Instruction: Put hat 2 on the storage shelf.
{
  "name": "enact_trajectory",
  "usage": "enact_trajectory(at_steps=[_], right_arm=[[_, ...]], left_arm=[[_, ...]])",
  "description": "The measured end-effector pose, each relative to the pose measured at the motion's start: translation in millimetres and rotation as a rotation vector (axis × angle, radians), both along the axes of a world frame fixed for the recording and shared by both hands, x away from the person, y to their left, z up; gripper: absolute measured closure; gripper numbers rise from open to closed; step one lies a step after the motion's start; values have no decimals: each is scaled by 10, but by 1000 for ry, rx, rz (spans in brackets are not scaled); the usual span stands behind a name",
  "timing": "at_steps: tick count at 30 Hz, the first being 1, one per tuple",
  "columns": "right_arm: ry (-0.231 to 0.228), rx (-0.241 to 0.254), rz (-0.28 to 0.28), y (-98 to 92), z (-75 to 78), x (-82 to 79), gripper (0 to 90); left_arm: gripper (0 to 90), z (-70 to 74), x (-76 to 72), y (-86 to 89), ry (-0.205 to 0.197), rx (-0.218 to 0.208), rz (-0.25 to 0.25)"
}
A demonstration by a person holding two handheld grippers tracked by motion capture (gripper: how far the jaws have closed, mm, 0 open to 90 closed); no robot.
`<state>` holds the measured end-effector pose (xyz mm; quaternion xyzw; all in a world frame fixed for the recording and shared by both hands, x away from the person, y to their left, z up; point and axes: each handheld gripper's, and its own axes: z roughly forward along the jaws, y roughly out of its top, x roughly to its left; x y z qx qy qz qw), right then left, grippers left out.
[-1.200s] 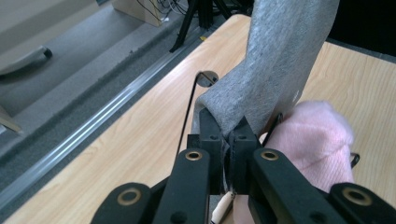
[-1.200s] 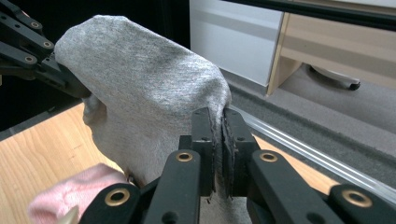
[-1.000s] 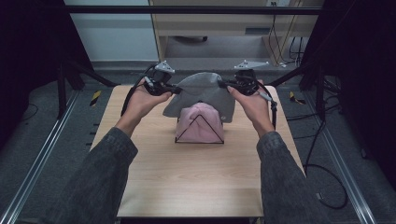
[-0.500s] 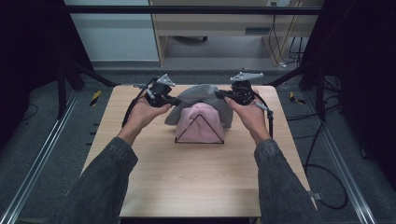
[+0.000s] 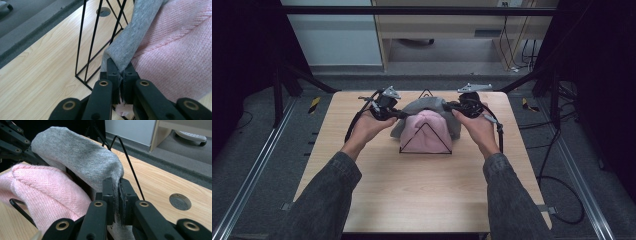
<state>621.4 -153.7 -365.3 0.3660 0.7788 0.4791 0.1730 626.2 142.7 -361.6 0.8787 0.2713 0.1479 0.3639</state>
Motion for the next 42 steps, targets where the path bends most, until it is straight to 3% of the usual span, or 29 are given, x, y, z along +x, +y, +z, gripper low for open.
enact_trajectory(at_steps=[5, 10, 17, 26, 29, 31, 37, 42], right_arm=[[13, 0, 1, 53, -7, -18, 846], [7, -18, -1, 86, 2, -30, 813], [-14, -24, -21, 63, 67, -147, 610], [-49, -42, -87, -26, 236, -359, 347], [-43, -57, -107, -74, 288, -460, 247], [-42, -65, -120, -112, 305, -523, 205], [-30, -84, -145, -228, 337, -675, 130], [-44, -104, -153, -301, 330, -807, 88]], left_arm=[[871, -71, 5, 47, 15, -2, 11], [852, -112, -7, 75, 19, -30, 21], [620, -27, -101, 107, -35, -52, 68], [353, 142, -314, 223, -54, -62, 87], [230, 188, -427, 266, -39, -72, 78], [151, 211, -502, 284, -26, -57, 75], [77, 264, -711, 337, -28, -81, 29], [66, 213, -868, 344, -31, -65, 2]])
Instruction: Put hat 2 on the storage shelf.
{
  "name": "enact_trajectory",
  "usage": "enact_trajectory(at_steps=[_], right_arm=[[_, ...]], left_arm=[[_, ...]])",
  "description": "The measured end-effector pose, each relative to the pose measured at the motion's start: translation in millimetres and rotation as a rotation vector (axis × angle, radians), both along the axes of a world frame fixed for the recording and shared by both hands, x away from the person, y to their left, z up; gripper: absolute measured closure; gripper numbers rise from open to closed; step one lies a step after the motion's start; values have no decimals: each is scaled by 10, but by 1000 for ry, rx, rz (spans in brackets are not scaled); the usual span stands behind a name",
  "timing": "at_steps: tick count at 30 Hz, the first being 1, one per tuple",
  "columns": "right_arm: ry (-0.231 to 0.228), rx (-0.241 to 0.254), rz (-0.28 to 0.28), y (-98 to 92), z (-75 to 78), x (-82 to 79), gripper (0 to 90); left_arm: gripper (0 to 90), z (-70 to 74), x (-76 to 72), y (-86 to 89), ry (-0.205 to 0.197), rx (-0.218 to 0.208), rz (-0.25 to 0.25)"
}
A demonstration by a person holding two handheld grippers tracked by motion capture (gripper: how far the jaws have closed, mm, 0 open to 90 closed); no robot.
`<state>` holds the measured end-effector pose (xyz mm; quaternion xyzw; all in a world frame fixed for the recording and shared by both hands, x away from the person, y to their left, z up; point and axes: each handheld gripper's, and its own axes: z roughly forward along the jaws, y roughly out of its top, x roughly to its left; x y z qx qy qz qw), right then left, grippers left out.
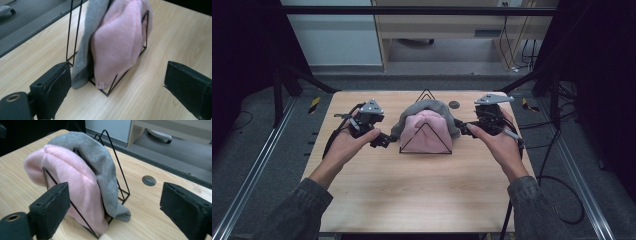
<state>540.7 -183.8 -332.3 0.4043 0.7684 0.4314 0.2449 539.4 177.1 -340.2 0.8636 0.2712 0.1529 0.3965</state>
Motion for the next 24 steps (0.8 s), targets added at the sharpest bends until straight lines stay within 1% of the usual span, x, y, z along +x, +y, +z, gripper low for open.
enact_trajectory(at_steps=[3, 4, 6, 9, 12, 17, 21, 24], right_arm=[[-5, -13, 0, -42, -23, -84, 81], [-4, -15, 2, -55, -33, -112, 80], [-5, -22, 5, -82, -63, -172, 80], [3, -38, 12, -119, -149, -267, 73], [12, -57, 9, -155, -258, -345, 72], [31, -69, 13, -203, -385, -418, 70], [45, -78, 12, -230, -475, -456, 70], [63, -72, 13, -242, -549, -478, 73]], left_arm=[[60, -35, -72, 5, 3, 4, -14], [60, -48, -96, 7, 4, 10, -14], [60, -88, -148, 19, 0, 37, -13], [61, -174, -237, 45, 8, 60, -17], [61, -222, -297, 62, 10, 71, -23], [60, -300, -373, 118, 10, 77, -23], [61, -403, -403, 185, 28, 82, -15], [61, -483, -414, 241, 41, 85, -9]])
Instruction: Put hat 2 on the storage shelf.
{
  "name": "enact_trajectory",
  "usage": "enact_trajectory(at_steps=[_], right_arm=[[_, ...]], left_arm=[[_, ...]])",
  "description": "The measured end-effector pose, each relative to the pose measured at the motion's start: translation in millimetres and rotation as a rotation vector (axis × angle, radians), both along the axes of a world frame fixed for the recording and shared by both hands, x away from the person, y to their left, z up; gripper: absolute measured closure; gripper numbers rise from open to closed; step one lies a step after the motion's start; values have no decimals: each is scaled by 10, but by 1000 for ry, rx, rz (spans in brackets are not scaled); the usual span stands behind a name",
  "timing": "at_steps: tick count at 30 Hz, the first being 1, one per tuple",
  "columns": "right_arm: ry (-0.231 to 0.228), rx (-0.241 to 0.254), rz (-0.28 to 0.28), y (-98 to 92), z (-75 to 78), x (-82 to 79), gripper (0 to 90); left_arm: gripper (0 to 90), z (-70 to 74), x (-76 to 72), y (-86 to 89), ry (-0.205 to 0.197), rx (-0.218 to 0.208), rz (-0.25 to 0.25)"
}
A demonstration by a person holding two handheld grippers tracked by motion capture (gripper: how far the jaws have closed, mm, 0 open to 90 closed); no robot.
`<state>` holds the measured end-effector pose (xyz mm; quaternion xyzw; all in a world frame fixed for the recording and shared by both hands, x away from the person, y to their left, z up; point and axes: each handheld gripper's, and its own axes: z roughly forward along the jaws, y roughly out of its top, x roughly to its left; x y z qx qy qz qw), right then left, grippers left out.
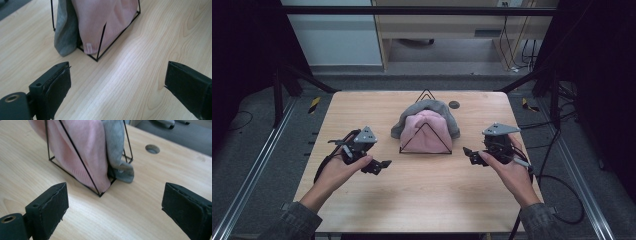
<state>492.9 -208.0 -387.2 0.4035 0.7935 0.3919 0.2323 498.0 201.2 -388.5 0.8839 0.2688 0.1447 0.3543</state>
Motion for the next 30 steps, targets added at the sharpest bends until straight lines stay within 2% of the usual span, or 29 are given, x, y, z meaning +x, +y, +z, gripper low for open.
enact_trajectory(at_steps=[6, 8, 22, 27, 30], right_arm=[[46, -3, 0, -4, -190, -47, 84], [63, -2, 2, -2, -255, -55, 86], [183, -29, 18, 23, -747, -116, 100], [210, -31, 23, 30, -853, -128, 103], [221, -32, 21, 31, -890, -130, 103]], left_arm=[[61, -149, -12, 109, 18, 5, 20], [61, -208, -14, 141, 45, -1, 21], [61, -605, -18, 217, 112, 27, 39], [62, -770, -6, 270, 136, 47, 57], [62, -838, 1, 311, 144, 38, 72]])
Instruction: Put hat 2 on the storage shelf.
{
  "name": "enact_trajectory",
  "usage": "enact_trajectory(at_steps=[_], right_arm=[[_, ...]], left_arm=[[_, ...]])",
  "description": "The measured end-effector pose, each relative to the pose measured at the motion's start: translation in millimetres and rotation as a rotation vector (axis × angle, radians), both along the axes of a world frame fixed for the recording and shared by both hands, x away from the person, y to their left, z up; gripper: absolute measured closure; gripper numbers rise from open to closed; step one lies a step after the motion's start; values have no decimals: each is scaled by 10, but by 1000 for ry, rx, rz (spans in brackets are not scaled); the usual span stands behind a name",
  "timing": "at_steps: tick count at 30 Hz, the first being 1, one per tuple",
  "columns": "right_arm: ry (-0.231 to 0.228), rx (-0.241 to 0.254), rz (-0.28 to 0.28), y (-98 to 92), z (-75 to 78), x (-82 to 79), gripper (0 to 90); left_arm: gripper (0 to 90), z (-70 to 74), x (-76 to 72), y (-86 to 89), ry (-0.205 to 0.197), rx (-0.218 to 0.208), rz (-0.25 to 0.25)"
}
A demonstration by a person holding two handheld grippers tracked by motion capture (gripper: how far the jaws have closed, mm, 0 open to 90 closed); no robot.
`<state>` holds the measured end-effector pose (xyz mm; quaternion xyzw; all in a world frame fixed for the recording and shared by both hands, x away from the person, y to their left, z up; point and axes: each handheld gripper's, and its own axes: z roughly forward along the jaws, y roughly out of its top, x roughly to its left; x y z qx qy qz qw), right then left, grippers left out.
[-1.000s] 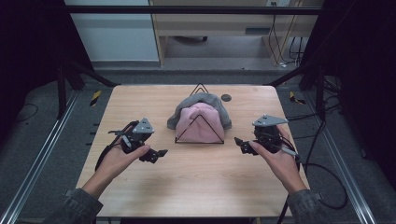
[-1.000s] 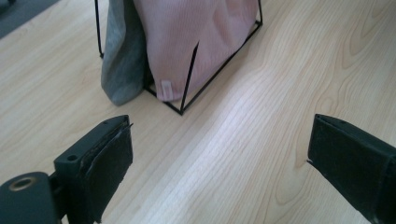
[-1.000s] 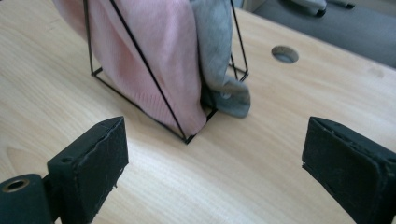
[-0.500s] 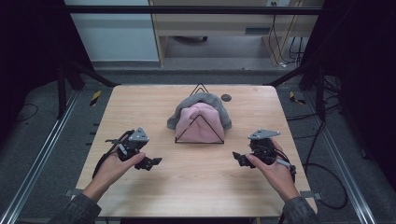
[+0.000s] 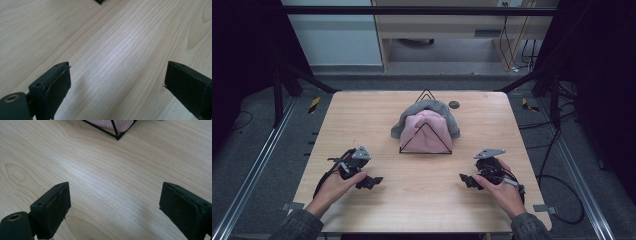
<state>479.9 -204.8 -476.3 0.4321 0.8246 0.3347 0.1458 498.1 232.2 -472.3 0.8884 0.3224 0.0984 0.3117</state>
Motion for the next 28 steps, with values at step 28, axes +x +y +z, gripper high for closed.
enact_trajectory(at_steps=[28], right_arm=[[-84, -7, -18, 12, -353, -41, 35]], left_arm=[[0, -270, -36, 31, -34, 32, 13]])
